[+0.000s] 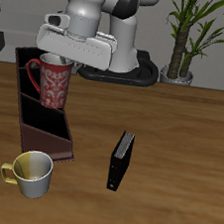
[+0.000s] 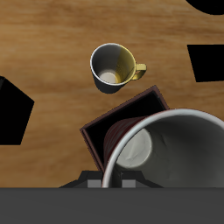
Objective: Place the yellow book into the right desk caddy's right compartment and place the red mug into the right desk caddy's left compartment
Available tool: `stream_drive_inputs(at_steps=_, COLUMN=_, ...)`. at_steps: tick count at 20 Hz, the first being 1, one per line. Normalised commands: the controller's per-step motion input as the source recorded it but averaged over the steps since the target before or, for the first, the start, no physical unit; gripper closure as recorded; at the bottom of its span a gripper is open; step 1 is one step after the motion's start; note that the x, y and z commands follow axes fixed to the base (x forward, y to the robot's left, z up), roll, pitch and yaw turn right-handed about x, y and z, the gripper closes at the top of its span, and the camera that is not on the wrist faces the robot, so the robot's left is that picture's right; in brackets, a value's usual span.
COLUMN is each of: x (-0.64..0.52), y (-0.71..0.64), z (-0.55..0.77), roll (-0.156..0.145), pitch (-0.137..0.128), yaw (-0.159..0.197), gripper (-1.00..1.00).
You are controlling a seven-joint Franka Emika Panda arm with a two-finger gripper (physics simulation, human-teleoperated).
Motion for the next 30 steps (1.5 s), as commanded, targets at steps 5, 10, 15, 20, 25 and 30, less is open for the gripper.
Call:
stream_drive_inputs(at_steps=5, x=0.05, y=-0.02, z=-0.20, roll=-0.010, pitch=0.024, yaw=-0.011, gripper=1.00)
stream_drive_inputs(at_steps=10, x=0.09, y=0.07, z=-0.32, roll=0.008, pitch=0.034, yaw=-0.016, gripper=1.00)
stream_drive_inputs(at_steps=15, x=0.08, y=0.01, z=-0.27, roll=-0.002, pitch=0.030, yaw=-0.017, gripper=1.00)
stream_drive_inputs(at_steps=20, x=0.13, y=-0.05, z=-0.36, roll=-0.026, pitch=0.054, yaw=-0.035, gripper=1.00)
stream_drive_inputs(at_steps=25, x=0.07, y=0.00, z=-0.27, roll=-0.040, pitch=0.056, yaw=-0.027, gripper=-1.00)
stream_drive_inputs(at_steps=30, x=0.07, y=-0.02, z=-0.24, roll=-0.054, pitch=0.038, yaw=-0.014, gripper=-1.00)
